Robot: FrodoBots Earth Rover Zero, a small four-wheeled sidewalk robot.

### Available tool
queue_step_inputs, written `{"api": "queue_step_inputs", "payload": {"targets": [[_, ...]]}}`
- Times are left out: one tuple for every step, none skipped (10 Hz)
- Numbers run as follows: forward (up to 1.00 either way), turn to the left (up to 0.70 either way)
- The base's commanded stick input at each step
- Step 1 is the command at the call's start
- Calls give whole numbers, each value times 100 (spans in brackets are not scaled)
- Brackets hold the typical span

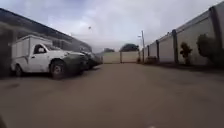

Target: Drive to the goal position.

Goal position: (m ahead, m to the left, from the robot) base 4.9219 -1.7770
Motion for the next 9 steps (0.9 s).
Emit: {"api": "queue_step_inputs", "payload": {"targets": [[50, 0], [50, 0], [50, 0], [50, 0], [50, 0], [50, 0], [50, 0], [50, 0], [50, 0]]}}
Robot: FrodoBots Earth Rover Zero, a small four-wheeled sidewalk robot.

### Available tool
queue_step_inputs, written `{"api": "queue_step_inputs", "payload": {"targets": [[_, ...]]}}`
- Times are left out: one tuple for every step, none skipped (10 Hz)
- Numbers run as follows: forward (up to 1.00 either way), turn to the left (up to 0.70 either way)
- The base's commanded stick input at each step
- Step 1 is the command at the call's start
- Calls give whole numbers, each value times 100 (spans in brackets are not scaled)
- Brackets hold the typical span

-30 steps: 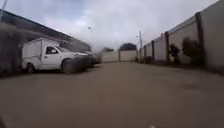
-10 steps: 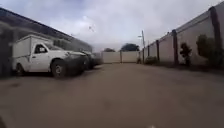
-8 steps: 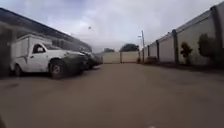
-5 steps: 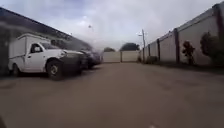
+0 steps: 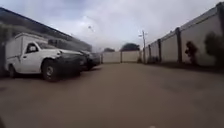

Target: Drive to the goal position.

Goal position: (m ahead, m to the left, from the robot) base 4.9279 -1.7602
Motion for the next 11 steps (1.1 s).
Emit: {"api": "queue_step_inputs", "payload": {"targets": [[50, 0], [50, 0], [50, 0], [50, 0], [50, 0], [50, 0], [50, 0], [50, 0], [50, 0], [50, 0], [50, 0]]}}
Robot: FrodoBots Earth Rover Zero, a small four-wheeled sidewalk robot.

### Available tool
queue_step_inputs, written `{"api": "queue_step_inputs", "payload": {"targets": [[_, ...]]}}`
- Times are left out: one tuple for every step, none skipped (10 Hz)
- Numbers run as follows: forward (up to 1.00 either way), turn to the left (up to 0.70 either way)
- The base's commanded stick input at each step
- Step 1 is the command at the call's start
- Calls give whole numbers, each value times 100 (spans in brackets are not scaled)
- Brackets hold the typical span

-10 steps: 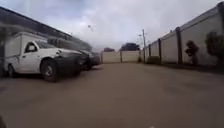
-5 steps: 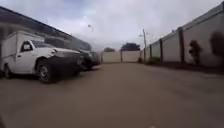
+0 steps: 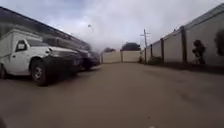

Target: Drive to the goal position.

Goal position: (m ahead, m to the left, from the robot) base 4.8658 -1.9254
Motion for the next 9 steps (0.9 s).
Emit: {"api": "queue_step_inputs", "payload": {"targets": [[50, 0], [50, 0], [50, 0], [50, 0], [50, 0], [50, 0], [50, 0], [50, 0], [50, 0]]}}
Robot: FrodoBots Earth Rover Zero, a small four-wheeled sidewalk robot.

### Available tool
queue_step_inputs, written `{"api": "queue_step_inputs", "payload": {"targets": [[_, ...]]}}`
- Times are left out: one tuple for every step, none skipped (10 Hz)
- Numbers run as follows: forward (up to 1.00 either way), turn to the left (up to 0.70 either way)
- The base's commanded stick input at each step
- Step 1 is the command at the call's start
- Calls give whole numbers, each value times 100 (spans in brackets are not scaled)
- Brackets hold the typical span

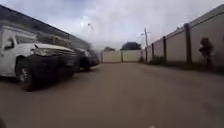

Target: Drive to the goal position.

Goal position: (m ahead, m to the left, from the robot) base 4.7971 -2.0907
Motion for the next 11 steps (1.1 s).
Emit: {"api": "queue_step_inputs", "payload": {"targets": [[50, 0], [50, 0], [50, 0], [50, 0], [50, 0], [50, 0], [50, 0], [50, 0], [50, 0], [50, 0], [50, 0]]}}
